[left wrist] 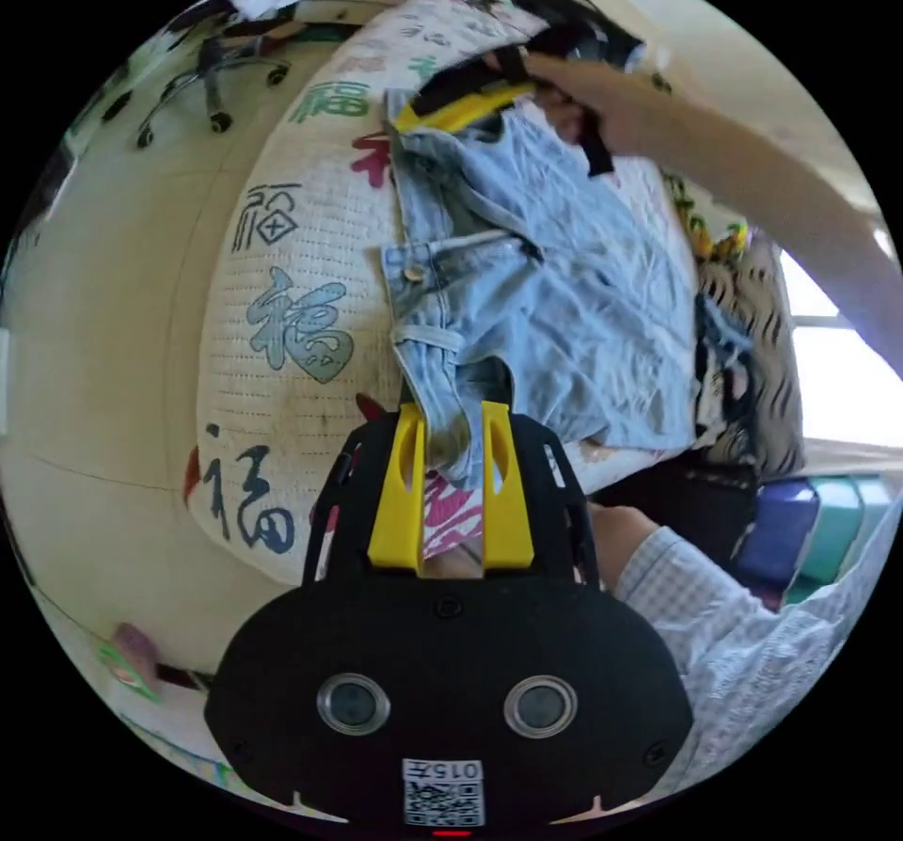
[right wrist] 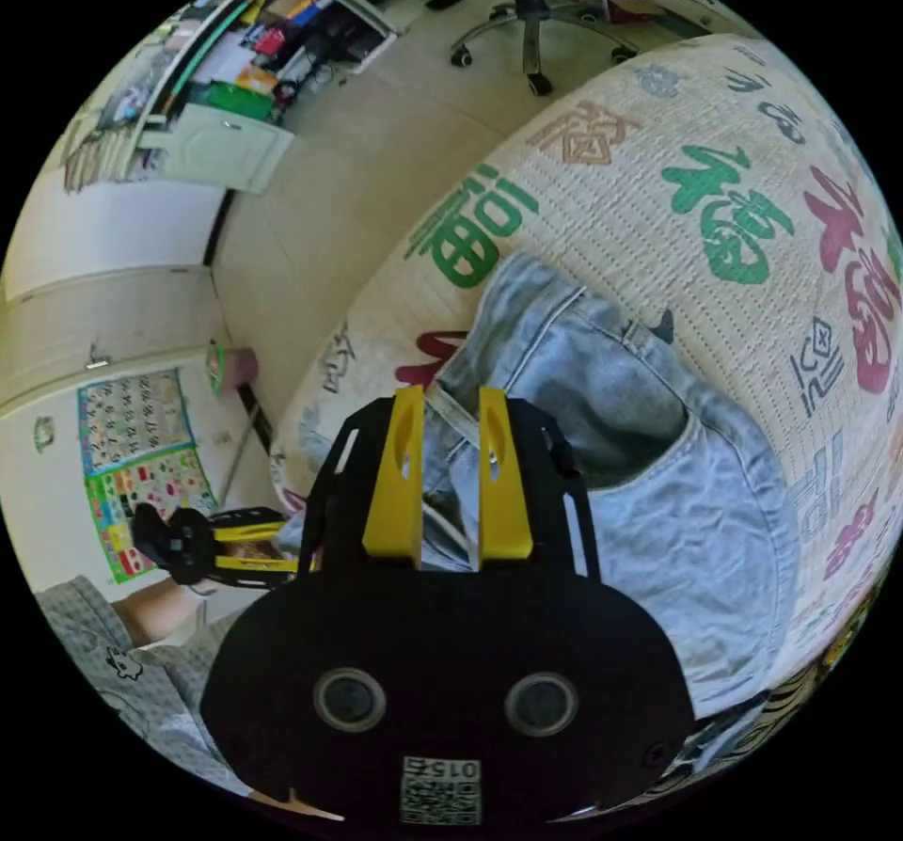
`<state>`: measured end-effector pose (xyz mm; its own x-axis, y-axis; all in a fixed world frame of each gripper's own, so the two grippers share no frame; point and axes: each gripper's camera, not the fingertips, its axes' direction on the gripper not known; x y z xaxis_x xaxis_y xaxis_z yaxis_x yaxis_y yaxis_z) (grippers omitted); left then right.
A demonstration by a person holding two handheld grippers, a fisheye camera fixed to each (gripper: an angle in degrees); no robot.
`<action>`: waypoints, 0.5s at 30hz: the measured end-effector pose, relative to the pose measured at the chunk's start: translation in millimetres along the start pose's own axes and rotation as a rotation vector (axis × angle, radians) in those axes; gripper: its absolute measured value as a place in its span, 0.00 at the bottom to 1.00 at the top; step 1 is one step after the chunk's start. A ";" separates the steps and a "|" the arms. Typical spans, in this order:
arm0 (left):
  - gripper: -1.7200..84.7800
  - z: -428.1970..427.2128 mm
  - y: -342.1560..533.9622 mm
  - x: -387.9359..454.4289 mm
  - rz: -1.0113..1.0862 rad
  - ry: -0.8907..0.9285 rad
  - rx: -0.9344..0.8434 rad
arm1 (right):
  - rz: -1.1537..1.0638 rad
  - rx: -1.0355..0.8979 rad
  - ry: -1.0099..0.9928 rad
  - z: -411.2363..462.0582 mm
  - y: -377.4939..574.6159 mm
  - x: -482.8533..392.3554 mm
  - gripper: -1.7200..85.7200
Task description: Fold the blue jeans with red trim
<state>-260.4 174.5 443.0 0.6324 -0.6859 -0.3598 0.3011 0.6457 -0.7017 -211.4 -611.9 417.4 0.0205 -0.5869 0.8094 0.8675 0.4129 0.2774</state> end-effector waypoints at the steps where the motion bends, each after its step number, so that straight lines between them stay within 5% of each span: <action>1: 0.13 -8.1 0.2 -12.9 -0.035 0.034 0.054 | -0.021 -0.023 0.022 10.8 -4.4 6.6 0.09; 3: 0.14 -18.2 -4.4 -29.2 -0.066 0.055 0.082 | -0.019 -0.016 0.002 13.9 -6.9 22.5 0.07; 10: 0.16 -39.4 -59.9 -73.2 -0.031 0.155 0.210 | 0.100 0.043 -0.886 -14.6 28.9 141.4 0.07; 15: 0.18 -26.8 -104.6 -93.6 -0.041 0.241 0.223 | 0.129 0.077 -0.562 -22.9 43.5 178.8 0.11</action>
<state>-370.2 162.2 533.6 0.4369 -0.7557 -0.4879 0.4885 0.6548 -0.5767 -158.5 -714.8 562.3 -0.1615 -0.0769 0.9839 0.8364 0.5185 0.1778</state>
